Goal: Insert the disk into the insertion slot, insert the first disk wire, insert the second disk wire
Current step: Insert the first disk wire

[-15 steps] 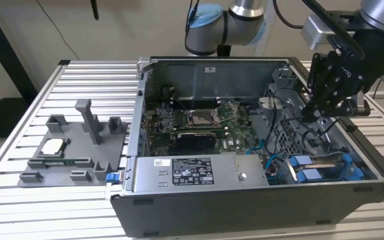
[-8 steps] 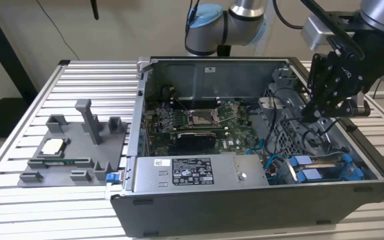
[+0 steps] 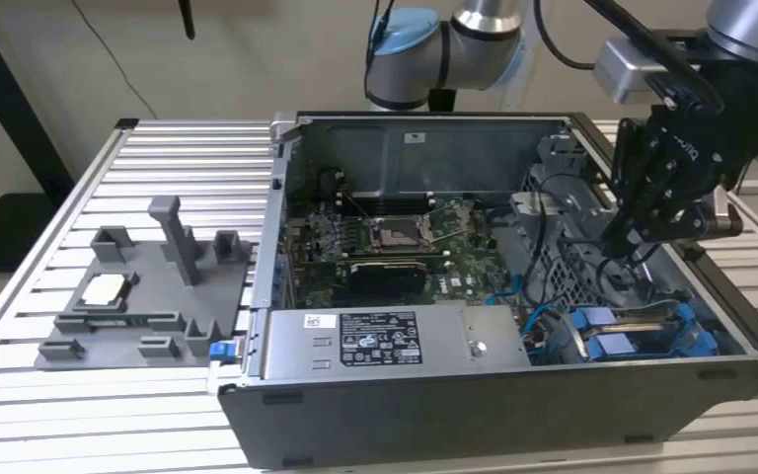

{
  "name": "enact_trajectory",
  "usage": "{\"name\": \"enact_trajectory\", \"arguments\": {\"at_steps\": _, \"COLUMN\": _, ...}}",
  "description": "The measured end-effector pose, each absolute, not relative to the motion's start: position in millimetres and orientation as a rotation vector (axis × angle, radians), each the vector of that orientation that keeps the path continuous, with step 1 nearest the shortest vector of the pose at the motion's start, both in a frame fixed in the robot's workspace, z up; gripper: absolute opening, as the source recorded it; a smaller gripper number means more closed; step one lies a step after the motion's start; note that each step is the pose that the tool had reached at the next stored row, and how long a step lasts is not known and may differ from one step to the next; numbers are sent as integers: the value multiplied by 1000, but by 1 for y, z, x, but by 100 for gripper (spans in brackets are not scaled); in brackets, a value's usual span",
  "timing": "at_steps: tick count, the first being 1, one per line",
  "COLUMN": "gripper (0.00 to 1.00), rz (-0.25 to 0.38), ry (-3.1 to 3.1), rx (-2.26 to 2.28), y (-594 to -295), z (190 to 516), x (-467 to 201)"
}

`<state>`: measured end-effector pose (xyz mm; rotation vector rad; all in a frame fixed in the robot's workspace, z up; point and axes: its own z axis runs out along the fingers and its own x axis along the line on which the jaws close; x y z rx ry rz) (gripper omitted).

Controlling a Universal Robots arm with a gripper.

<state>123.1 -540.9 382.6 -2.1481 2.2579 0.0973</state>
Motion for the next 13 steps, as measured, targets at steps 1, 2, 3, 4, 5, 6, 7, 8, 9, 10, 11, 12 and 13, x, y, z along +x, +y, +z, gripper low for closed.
{"name": "enact_trajectory", "arguments": {"at_steps": 1, "gripper": 19, "rz": 81, "ry": 2265, "rx": -2154, "y": -541, "z": 382, "x": 123}}
{"name": "enact_trajectory", "arguments": {"at_steps": 2, "gripper": 19, "rz": 66, "ry": 2271, "rx": -2160, "y": -541, "z": 382, "x": 123}}
{"name": "enact_trajectory", "arguments": {"at_steps": 3, "gripper": 19, "rz": 51, "ry": 2277, "rx": -2166, "y": -541, "z": 382, "x": 123}}
{"name": "enact_trajectory", "arguments": {"at_steps": 4, "gripper": 19, "rz": 40, "ry": 2282, "rx": -2170, "y": -541, "z": 382, "x": 123}}
{"name": "enact_trajectory", "arguments": {"at_steps": 5, "gripper": 19, "rz": 33, "ry": 2285, "rx": -2172, "y": -541, "z": 381, "x": 123}}
{"name": "enact_trajectory", "arguments": {"at_steps": 6, "gripper": 19, "rz": 27, "ry": 2287, "rx": -2174, "y": -541, "z": 381, "x": 123}}
{"name": "enact_trajectory", "arguments": {"at_steps": 7, "gripper": 19, "rz": 17, "ry": 2291, "rx": -2178, "y": -541, "z": 381, "x": 123}}
{"name": "enact_trajectory", "arguments": {"at_steps": 8, "gripper": 19, "rz": 5, "ry": 2295, "rx": -2181, "y": -541, "z": 380, "x": 123}}
{"name": "enact_trajectory", "arguments": {"at_steps": 9, "gripper": 19, "rz": -6, "ry": 2299, "rx": -2185, "y": -541, "z": 380, "x": 123}}
{"name": "enact_trajectory", "arguments": {"at_steps": 10, "gripper": 19, "rz": -16, "ry": 2303, "rx": -2189, "y": -541, "z": 380, "x": 123}}
{"name": "enact_trajectory", "arguments": {"at_steps": 11, "gripper": 19, "rz": -25, "ry": 2307, "rx": -2192, "y": -541, "z": 379, "x": 123}}
{"name": "enact_trajectory", "arguments": {"at_steps": 12, "gripper": 19, "rz": -33, "ry": 2310, "rx": -2195, "y": -541, "z": 379, "x": 123}}
{"name": "enact_trajectory", "arguments": {"at_steps": 13, "gripper": 19, "rz": -40, "ry": 2313, "rx": -2198, "y": -541, "z": 378, "x": 123}}
